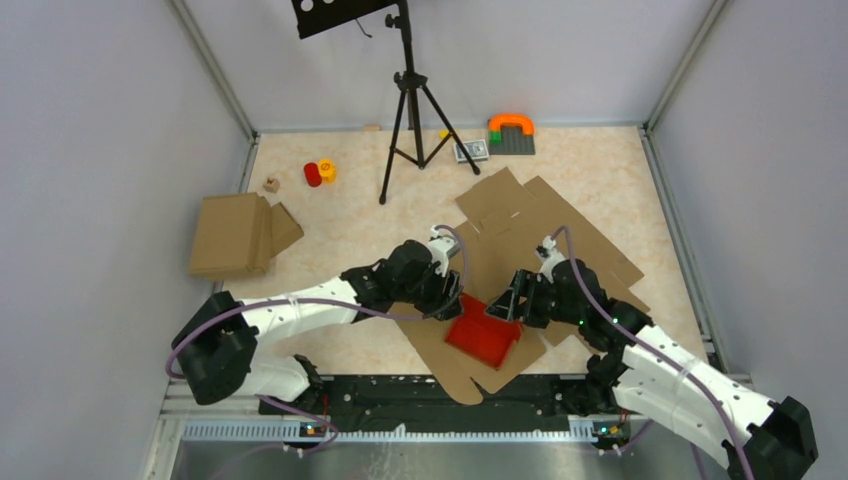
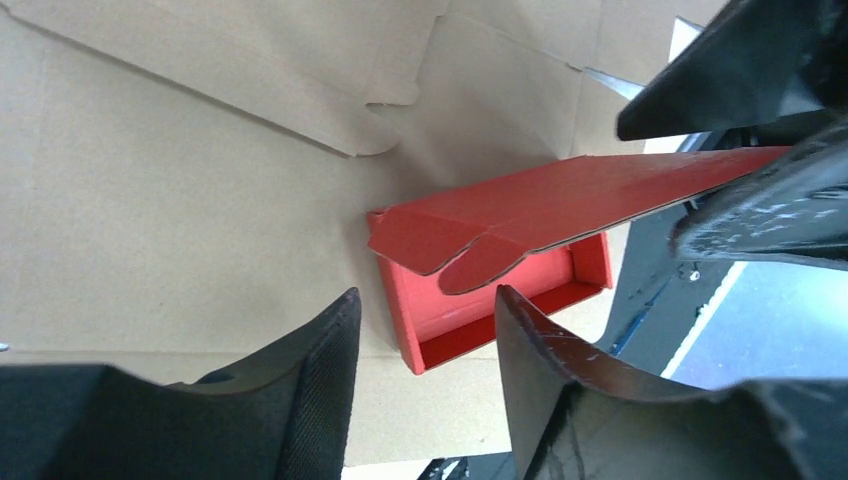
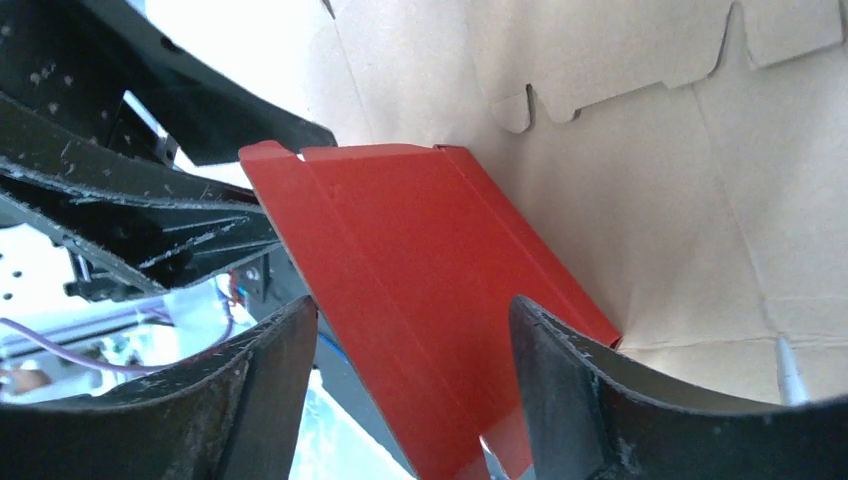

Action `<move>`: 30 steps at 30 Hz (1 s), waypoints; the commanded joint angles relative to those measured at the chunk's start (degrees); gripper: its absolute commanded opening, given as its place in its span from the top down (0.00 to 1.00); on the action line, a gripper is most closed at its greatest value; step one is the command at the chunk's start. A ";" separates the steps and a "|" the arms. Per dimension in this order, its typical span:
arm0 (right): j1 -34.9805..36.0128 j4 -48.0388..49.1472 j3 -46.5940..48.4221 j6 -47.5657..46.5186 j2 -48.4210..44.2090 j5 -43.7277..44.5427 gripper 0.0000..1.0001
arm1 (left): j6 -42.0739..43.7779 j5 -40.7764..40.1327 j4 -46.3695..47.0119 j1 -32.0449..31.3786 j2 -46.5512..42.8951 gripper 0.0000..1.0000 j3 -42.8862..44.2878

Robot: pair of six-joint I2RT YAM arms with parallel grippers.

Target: Fold the paper box

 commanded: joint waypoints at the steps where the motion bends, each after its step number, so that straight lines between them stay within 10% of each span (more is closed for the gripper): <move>1: 0.59 -3.19 6.44 -12.36 1.25 -0.32 0.33 | 3.35 -3.25 -0.76 -0.20 -1.33 0.43 1.91; 10: 2.74 -6.73 10.24 -18.67 7.29 -1.13 0.45 | 12.41 3.86 0.21 -0.20 5.25 0.37 6.06; 30: 15.55 -8.52 16.18 -18.94 11.88 13.18 0.83 | 6.40 3.78 0.75 -0.29 2.24 0.97 5.17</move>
